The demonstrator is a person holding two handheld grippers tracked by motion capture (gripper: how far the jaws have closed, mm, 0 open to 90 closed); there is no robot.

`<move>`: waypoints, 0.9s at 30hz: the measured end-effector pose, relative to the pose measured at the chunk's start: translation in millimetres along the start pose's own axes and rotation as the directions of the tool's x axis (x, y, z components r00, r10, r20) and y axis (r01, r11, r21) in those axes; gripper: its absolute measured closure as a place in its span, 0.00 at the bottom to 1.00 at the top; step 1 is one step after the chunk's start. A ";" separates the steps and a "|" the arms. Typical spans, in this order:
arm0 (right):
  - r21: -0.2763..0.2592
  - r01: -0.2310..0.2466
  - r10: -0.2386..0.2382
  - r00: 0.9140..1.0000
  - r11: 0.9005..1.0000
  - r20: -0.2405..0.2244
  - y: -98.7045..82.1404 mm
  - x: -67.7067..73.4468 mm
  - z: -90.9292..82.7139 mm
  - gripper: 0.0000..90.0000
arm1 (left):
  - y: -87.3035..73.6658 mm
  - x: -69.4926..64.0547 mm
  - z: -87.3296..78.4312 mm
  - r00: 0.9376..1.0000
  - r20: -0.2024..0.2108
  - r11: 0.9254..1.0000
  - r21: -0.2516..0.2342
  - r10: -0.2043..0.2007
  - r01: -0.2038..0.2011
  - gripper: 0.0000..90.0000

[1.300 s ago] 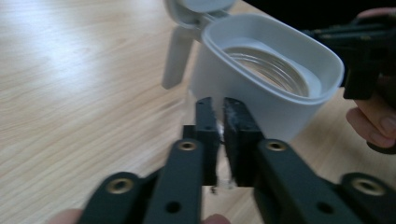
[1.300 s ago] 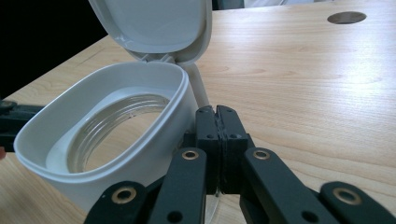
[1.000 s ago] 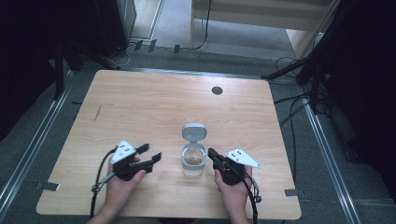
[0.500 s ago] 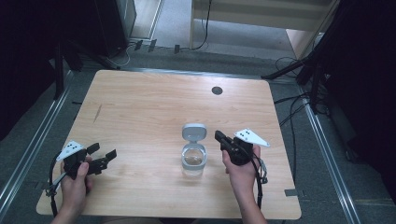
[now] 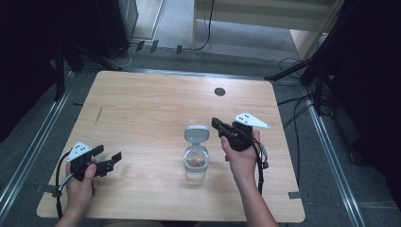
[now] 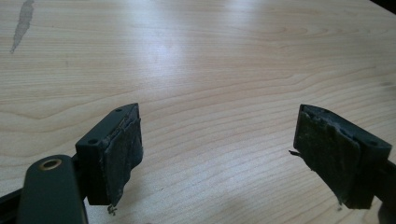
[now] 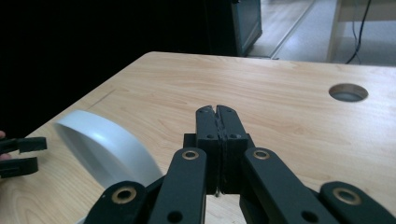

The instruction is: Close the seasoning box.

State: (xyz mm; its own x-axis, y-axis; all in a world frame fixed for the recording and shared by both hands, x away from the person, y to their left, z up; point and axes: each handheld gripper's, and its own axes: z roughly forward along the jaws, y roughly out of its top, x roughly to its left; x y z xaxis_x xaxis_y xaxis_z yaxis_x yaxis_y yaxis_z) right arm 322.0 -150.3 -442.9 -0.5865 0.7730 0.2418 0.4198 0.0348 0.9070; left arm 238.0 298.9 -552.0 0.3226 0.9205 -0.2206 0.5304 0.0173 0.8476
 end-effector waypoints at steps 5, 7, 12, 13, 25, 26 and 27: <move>-0.005 0.030 -0.030 0.999 1.000 -0.044 4.7 8.3 -3.6 1.00 | -0.1 -0.5 -0.1 1.000 -0.002 1.000 -0.003 -0.001 0.001 0.17; 0.000 0.036 -0.036 0.997 0.999 -0.063 4.8 12.4 -6.3 1.00 | -0.2 -0.3 -0.2 1.000 -0.001 1.000 -0.005 -0.004 0.004 0.17; 0.008 0.060 -0.059 0.993 0.998 -0.102 1.0 23.2 -14.8 1.00 | -0.3 -0.8 -0.2 1.000 -0.001 1.000 -0.006 -0.004 0.004 0.18; 0.007 0.067 -0.066 0.992 0.998 -0.106 -0.2 24.7 -15.6 1.00 | -0.2 -0.7 -0.2 1.000 -0.001 1.000 -0.005 -0.004 0.004 0.18; -0.049 0.052 -0.051 0.999 0.997 0.011 -9.6 15.2 -28.7 0.57 | -0.4 -0.6 -0.3 1.000 0.000 1.000 -0.008 -0.005 0.005 0.17; -0.049 0.048 -0.047 0.999 0.998 0.024 -9.4 12.7 -30.0 0.50 | -0.4 -0.7 -0.4 1.000 -0.002 1.000 -0.007 -0.004 0.004 0.17; -0.047 0.040 -0.039 0.999 0.998 0.028 -9.3 10.2 -30.7 0.45 | -0.4 -0.6 -0.7 1.000 -0.001 1.000 -0.004 0.000 0.000 0.17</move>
State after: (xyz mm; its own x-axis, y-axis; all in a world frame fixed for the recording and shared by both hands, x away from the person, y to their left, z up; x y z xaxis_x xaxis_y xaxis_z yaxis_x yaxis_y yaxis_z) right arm 290.8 -162.1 -438.2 -0.5828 0.7885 0.1966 0.3628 0.0360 0.9312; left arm 237.1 298.7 -551.9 0.3214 0.9209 -0.2204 0.5273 0.0193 0.8495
